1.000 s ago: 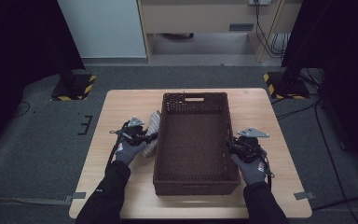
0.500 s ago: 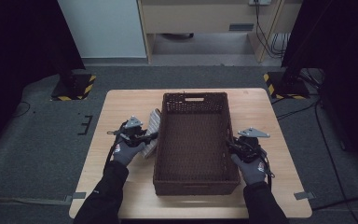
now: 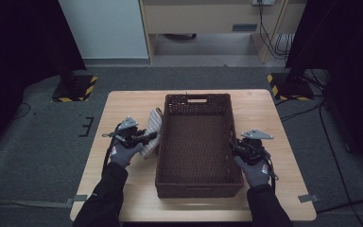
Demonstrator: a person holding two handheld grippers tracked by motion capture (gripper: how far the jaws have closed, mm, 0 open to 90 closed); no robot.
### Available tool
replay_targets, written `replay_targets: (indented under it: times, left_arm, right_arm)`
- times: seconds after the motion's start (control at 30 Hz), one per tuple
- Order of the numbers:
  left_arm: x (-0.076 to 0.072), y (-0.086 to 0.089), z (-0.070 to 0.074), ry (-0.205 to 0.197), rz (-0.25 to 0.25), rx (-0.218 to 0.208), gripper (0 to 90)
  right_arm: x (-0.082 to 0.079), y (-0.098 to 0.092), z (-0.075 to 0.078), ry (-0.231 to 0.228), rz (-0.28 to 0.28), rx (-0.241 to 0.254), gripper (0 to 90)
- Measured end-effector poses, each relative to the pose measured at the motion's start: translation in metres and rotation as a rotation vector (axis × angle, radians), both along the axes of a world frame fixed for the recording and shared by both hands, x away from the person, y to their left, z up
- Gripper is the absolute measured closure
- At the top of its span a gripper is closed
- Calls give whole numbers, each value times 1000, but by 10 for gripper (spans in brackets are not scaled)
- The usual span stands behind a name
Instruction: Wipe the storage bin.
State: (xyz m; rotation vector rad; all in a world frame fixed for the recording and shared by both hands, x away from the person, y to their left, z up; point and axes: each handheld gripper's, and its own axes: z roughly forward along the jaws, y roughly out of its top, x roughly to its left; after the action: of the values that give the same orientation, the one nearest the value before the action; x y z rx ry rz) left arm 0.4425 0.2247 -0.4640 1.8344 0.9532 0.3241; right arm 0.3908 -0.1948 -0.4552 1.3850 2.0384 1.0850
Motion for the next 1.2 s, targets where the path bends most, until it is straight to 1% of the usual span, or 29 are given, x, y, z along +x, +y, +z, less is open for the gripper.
replay_targets:
  times: [0.03,0.07,0.13,0.2,0.23,0.4,0.43,0.47,0.53,0.6,0.63,0.7,0.73,0.77,0.8,0.83,0.87,1.0,1.1,1.17,1.2]
  left_arm:
    - [-2,-2,4,-11,-8,7,634]
    - [-4,-3,7,-18,-11,26,634]
    - [-5,-5,5,-18,-21,52,633]
    - [-4,-7,-1,0,-26,72,633]
    - [-3,-8,-6,13,-22,73,632]
    - [1,-12,-30,68,-15,173,632]
    - [1,-12,-34,82,-14,185,631]
    - [1,-11,-36,90,-11,173,632]
    - [1,-6,-32,86,-2,142,631]
    - [-1,0,-22,66,7,89,631]
    - [-3,2,-16,52,3,64,631]
    - [-10,3,-3,14,-13,37,631]
    - [-14,1,3,0,-29,29,631]
    - [-17,-1,8,-14,-40,34,631]
    - [-21,-3,11,-23,-44,49,628]
    - [-23,-5,13,-29,-47,66,626]
    - [-23,-6,12,-30,-46,74,625]
    - [-19,-6,-1,4,-44,81,625]
    - [-14,-8,-12,29,-40,115,626]
    - [-12,-10,-16,31,-33,139,625]
    - [-10,-11,-18,32,-34,154,625]
  right_arm:
    - [0,0,0,0,-2,0,675]
    - [0,0,0,0,-1,-1,675]
    - [0,0,0,0,-1,-1,675]
    - [0,0,0,0,-3,1,675]
    - [0,0,0,0,-1,0,675]
    - [0,0,0,0,-5,1,677]
    - [0,1,0,0,-6,-1,678]
    - [0,1,0,0,-6,-7,679]
    - [0,1,1,2,-10,-15,680]
    - [0,1,1,1,-8,-19,681]
    - [0,1,1,2,-10,-17,681]
    - [0,1,1,2,-10,-17,681]
    - [1,1,1,3,-10,-15,681]
    - [1,1,1,3,-10,-14,680]
    - [1,1,1,3,-11,-14,680]
    - [0,1,1,3,-11,-14,679]
    - [0,1,1,3,-11,-15,679]
    - [0,1,1,3,-13,-15,682]
    - [2,2,1,4,-15,-27,690]
    - [6,2,2,8,-17,-35,692]
    - [8,2,2,13,-22,-28,692]
